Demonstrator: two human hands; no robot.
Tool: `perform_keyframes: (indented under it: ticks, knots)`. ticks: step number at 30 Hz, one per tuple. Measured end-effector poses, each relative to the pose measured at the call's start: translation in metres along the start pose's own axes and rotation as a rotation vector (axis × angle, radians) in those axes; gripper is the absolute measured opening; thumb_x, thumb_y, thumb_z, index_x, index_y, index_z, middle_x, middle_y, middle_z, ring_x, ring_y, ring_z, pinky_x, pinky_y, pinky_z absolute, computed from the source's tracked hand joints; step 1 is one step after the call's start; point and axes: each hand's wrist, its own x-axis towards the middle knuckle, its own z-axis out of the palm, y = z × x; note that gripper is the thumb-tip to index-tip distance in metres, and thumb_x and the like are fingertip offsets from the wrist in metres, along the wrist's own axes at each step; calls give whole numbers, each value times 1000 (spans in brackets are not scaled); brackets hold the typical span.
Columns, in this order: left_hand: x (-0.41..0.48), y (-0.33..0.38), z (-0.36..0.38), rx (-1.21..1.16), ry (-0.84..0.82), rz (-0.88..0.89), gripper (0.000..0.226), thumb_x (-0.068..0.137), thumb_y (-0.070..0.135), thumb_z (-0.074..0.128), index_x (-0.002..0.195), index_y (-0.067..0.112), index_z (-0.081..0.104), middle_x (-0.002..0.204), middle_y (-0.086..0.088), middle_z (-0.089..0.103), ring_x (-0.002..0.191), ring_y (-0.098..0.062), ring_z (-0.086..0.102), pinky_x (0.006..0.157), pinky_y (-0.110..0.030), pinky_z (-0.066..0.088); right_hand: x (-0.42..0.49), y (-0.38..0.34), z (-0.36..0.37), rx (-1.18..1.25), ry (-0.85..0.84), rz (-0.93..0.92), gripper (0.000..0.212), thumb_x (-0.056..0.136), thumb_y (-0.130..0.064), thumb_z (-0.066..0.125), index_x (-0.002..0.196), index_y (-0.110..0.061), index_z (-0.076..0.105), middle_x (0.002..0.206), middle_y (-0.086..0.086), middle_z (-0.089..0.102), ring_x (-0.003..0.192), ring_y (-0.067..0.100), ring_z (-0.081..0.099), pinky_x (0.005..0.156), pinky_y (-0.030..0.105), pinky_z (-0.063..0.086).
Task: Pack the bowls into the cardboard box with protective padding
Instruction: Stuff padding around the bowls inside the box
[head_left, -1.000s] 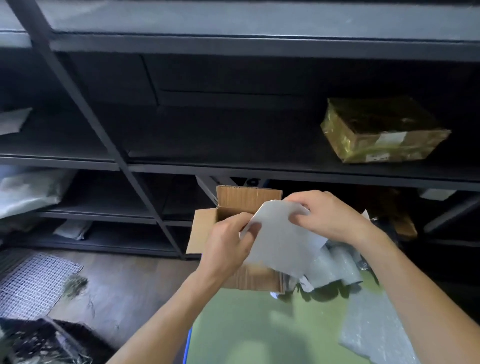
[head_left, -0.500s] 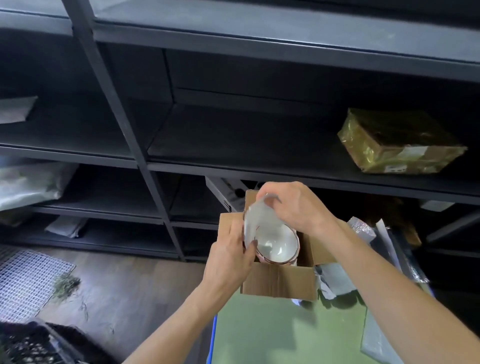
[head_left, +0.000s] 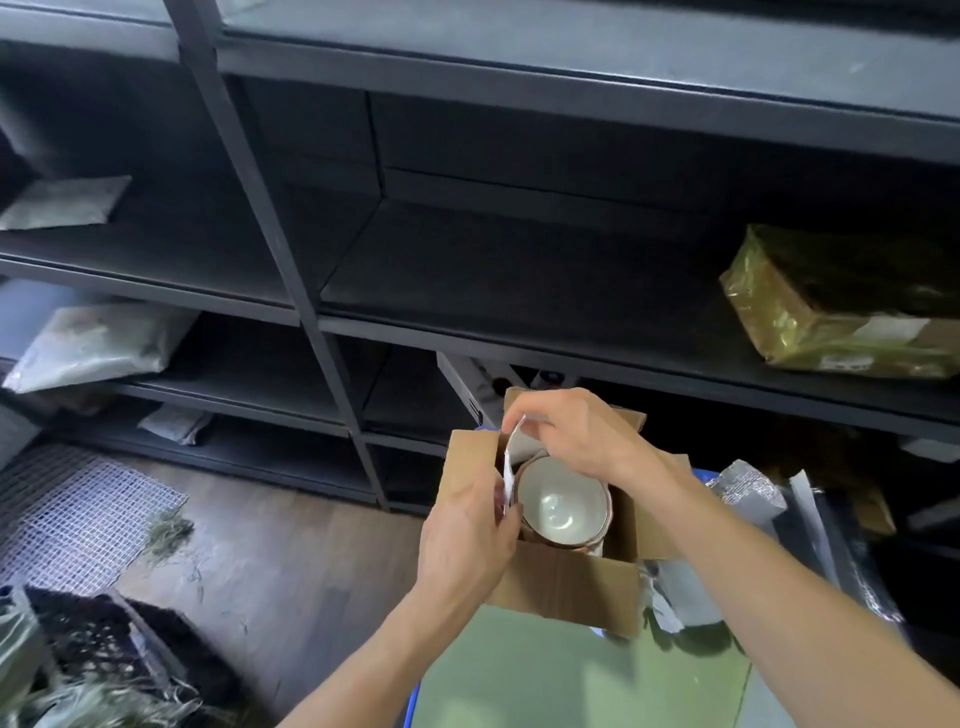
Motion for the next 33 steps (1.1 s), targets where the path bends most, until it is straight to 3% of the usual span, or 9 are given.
perform_keyframes:
  ticks: [4, 6, 9, 14, 20, 25, 30, 33]
  knots:
    - [2, 3, 7, 104, -5, -65, 29, 91, 43, 57, 76, 31, 36, 73, 9, 53, 61, -9, 47, 50, -26, 30, 7, 12, 5, -32, -50, -2, 24, 100, -25, 49, 106, -43, 65, 108, -9, 69, 100, 17, 64, 86, 42, 52]
    - [3, 5, 9, 143, -31, -87, 30, 91, 46, 56, 73, 30, 38, 69, 10, 51, 61, -10, 47, 53, -28, 33, 10, 14, 7, -116, -61, -28, 28, 102, -24, 45, 113, -42, 64, 116, -7, 67, 106, 19, 61, 88, 41, 50]
    - [2, 7, 10, 141, -50, -91, 29, 90, 55, 54, 84, 28, 49, 68, 9, 56, 65, -17, 53, 57, -30, 38, 14, 17, 11, -239, -65, -74, 34, 99, -15, 44, 117, -36, 64, 119, -6, 66, 111, 19, 59, 87, 37, 49]
    - [2, 5, 8, 17, 11, -68, 29, 92, 61, 50, 92, 33, 42, 64, 6, 60, 68, -18, 61, 66, -34, 50, 17, 20, 25, -337, -133, -141, 38, 92, -6, 49, 114, -33, 66, 116, -7, 65, 114, 17, 55, 86, 39, 50]
    - [8, 2, 17, 98, -42, -64, 18, 96, 40, 51, 86, 26, 54, 69, 5, 64, 64, -17, 56, 63, -34, 51, 12, 29, 37, -364, -35, -148, 41, 95, -10, 49, 126, -34, 59, 114, -9, 65, 110, 17, 55, 79, 38, 53]
    - [10, 3, 15, 114, -9, -53, 14, 94, 39, 50, 87, 27, 54, 72, 5, 66, 66, -18, 57, 63, -32, 50, 9, 35, 33, -392, 95, -90, 30, 91, -9, 55, 109, -30, 67, 103, -8, 66, 100, 18, 61, 71, 30, 47]
    - [9, 2, 11, 75, -51, -24, 13, 93, 33, 52, 90, 35, 39, 76, 8, 68, 59, -9, 46, 53, -26, 33, 15, 28, 44, -363, 55, -112, 36, 87, -3, 55, 110, -27, 68, 101, -6, 66, 94, 19, 63, 68, 27, 44]
    - [9, 0, 10, 62, -40, 3, 18, 91, 29, 51, 91, 36, 34, 75, 8, 68, 63, -16, 49, 55, -29, 35, 17, 26, 47, -321, 57, -152, 40, 84, 1, 56, 108, -28, 70, 102, -7, 68, 94, 18, 64, 73, 30, 51]
